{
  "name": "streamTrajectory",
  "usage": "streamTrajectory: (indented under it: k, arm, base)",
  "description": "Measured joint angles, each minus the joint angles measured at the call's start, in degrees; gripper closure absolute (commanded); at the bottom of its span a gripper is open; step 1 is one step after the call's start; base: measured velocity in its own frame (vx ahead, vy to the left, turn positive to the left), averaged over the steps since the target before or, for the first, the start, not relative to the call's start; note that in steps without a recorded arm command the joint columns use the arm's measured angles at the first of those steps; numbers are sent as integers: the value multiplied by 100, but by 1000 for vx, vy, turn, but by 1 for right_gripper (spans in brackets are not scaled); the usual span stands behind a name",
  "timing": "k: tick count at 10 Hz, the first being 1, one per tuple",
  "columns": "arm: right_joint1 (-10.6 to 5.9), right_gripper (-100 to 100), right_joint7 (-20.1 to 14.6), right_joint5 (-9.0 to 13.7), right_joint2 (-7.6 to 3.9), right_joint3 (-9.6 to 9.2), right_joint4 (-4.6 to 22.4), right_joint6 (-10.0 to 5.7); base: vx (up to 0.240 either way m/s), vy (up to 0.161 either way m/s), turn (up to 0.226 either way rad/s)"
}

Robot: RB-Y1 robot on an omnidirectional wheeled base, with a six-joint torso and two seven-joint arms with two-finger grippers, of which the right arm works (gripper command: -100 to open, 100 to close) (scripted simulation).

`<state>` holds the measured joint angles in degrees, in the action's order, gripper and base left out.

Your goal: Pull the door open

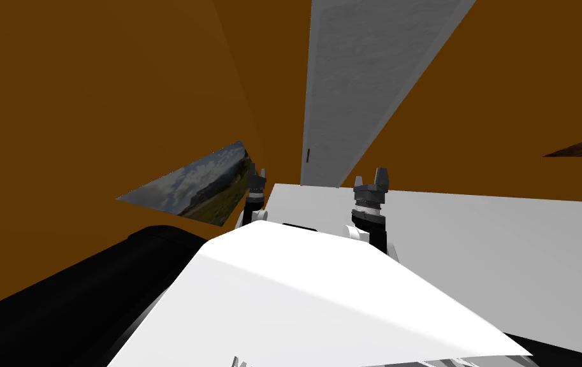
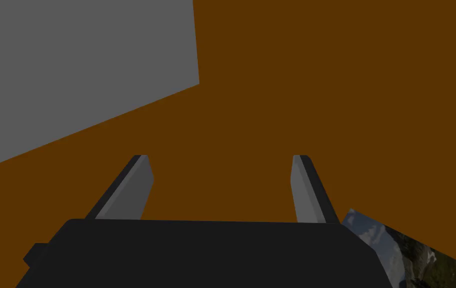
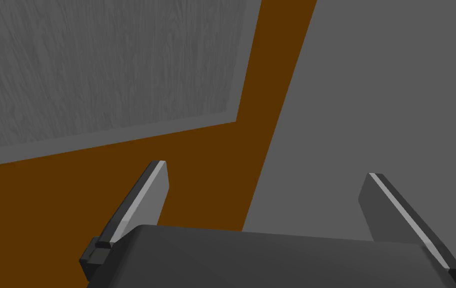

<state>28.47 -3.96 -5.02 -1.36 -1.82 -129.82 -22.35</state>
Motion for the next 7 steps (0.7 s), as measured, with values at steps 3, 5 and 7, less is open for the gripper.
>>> streamTrajectory:
  k: [3,5,7]
  arm:
    - [-26,-100,-267,238,-91,48,263,-95]
    - [-24,-100,-476,424,-144,75,504,-230]
    - [-85,-100,-672,598,-190,121,720,-299]
  base:
    - [131,0,151]
    - [140,8,146]
    - [121,14,163]
